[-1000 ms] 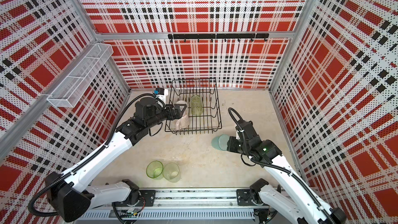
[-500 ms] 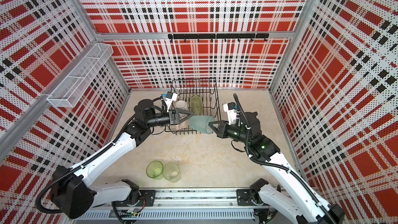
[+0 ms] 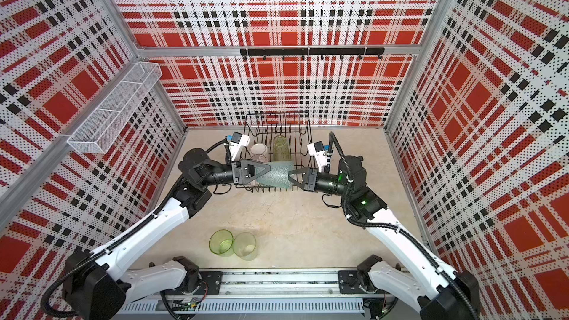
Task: Load the cups into the dish rack
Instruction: 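Close the left gripper on the teal cup while the right gripper holds it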
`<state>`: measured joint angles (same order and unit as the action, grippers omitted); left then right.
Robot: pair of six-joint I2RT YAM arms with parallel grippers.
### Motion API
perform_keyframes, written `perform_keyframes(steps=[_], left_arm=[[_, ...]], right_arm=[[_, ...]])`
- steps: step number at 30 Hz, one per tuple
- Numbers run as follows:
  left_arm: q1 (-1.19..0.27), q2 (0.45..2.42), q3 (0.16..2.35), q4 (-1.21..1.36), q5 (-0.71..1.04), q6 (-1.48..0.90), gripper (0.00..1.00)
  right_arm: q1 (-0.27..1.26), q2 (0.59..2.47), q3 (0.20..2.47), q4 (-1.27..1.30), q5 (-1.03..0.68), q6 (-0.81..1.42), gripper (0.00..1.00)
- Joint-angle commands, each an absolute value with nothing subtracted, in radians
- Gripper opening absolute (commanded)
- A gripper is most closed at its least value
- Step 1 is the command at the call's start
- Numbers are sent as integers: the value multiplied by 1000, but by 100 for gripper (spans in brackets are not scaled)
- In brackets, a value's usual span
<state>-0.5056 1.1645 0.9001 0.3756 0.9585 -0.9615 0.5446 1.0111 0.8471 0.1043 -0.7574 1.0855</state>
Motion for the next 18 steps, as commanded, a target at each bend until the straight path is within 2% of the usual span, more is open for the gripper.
perform_keyframes(steps=[1,12,18], left_arm=[[-517,1170,888,443,992,-990,99],[-532,1196,871,557,1008,-1049,98],[-534,1216,863,581,1011,-1064,100]], right_arm=[[553,1017,833,243,-775,1164,0],[556,1114,832,318,-789,1225,0],[557,1134,863,201,-772,1145,0]])
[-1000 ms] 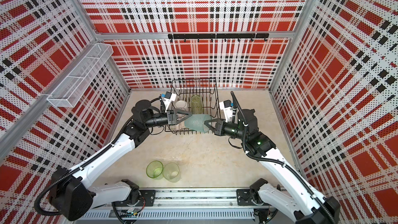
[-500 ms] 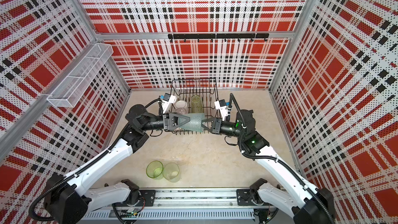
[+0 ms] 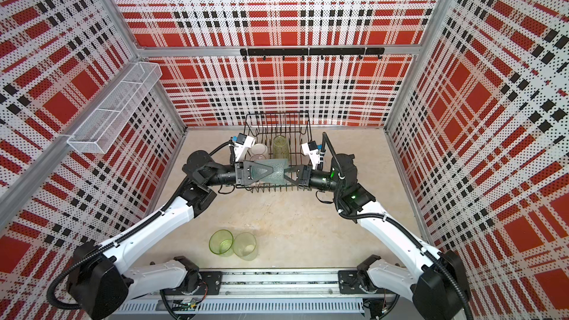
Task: Load the cups into the dish rack
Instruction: 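Close the left gripper on the teal cup while the right gripper holds it, then lower the teal cup into the rack with the left gripper while the right withdraws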
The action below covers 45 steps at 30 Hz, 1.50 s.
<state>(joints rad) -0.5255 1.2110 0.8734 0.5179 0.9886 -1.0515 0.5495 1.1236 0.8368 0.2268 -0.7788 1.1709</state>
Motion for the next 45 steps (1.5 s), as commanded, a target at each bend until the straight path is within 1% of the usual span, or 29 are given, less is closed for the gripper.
perform_keyframes(steps=[1,5,9,13,16,20,22,23,24,26,28,29,30,33,34,35,37,39,42,45], left_arm=[[-535,1220,861,584,1010,-1065,100],[-538,1233,854,594,1006,-1066,100],[-541,1246,852,607,1007,-1070,97],[-536,1248,850,615,1005,-1074,92],[-520,1246,841,624,999,-1082,85],[-484,1239,815,643,981,-1104,75],[-459,1231,800,644,963,-1109,70],[-450,1229,795,644,956,-1111,69],[-442,1227,791,645,950,-1109,68],[-431,1222,785,645,938,-1108,67],[-429,1220,785,643,920,-1100,67],[-426,1220,787,641,909,-1095,67],[-423,1222,792,639,900,-1088,66],[-416,1229,820,572,850,-1019,66],[-416,1229,837,521,821,-970,66],[-419,1231,865,442,778,-905,66],[-431,1246,932,267,675,-766,66],[-458,1273,1013,97,558,-630,66],[-490,1324,1087,-20,453,-535,67],[-520,1378,1143,-86,375,-483,66]], right_arm=[[557,1140,857,214,-774,1155,0],[569,1165,840,273,-771,1190,0],[577,1192,840,309,-775,1209,0],[578,1201,839,311,-771,1210,0],[578,1203,839,307,-765,1210,0],[578,1201,839,285,-753,1197,10],[577,1197,842,263,-740,1182,16],[577,1195,842,255,-732,1176,20],[577,1192,842,246,-723,1170,27],[572,1188,836,238,-711,1161,36],[564,1179,827,233,-701,1158,49],[558,1173,820,227,-694,1154,62],[549,1164,809,221,-685,1149,69],[519,1124,772,183,-649,1111,82],[507,1108,761,151,-627,1084,98],[495,1088,756,88,-588,1038,100],[483,1051,763,-67,-468,927,100],[482,1012,773,-216,-313,816,100],[482,952,741,-288,-155,745,100],[480,884,673,-286,-23,718,100]])
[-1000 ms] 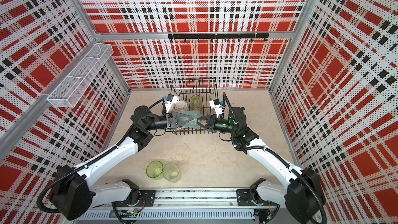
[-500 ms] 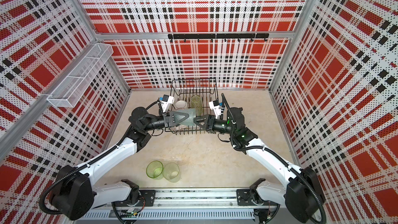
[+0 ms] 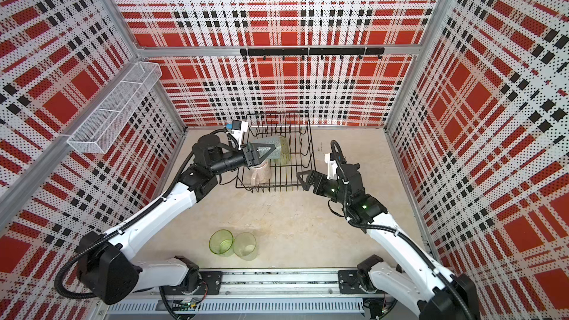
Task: Load the cups into the dish rack
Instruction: 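Lower the teal cup into the rack with the left gripper while the right withdraws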
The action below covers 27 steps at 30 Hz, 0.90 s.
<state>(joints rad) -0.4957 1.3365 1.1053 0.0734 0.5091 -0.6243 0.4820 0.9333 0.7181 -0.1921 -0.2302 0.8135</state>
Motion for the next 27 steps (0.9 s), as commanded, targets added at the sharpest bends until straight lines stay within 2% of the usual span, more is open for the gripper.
perform_keyframes(steps=[1,7,11,27], left_arm=[[-534,1400,1166,-112,345,-461,66],[-594,1496,1262,-220,163,-349,65],[-616,1543,1295,-278,50,-272,65],[-684,1795,1466,-440,-169,-160,67]], right_arm=[[479,865,645,-279,12,714,100],[460,826,516,-216,87,693,100],[388,853,500,-212,26,692,100],[354,887,479,-186,2,710,100]])
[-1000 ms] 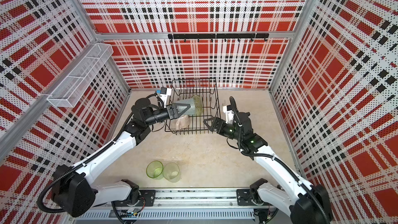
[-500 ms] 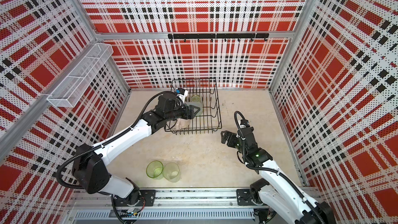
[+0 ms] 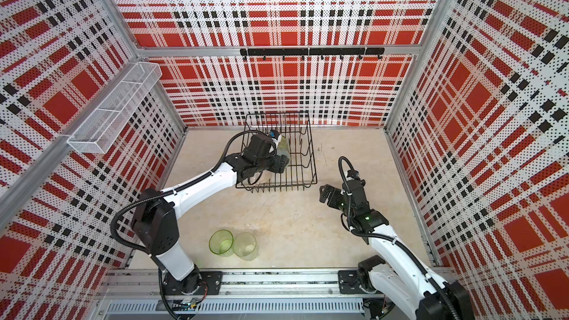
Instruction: Load the cups into the dish rack
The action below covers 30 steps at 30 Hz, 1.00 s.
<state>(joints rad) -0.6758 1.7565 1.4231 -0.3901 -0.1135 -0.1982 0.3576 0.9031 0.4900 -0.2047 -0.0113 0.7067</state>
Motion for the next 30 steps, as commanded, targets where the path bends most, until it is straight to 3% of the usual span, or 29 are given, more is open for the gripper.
perform_keyframes(steps=[1,19,26,30], left_arm=[[-686,1811,1477,-455,-177,-156,67],[-701,1988,1550,-532,-238,-113,74],[-701,1997,1562,-539,-260,-110,86],[-701,1989,1572,-538,-254,-111,89]], right_arm=[[356,888,480,-186,1,710,100],[354,874,475,-190,11,718,100],[335,901,537,-224,55,664,100],[164,970,595,-207,-138,648,100]])
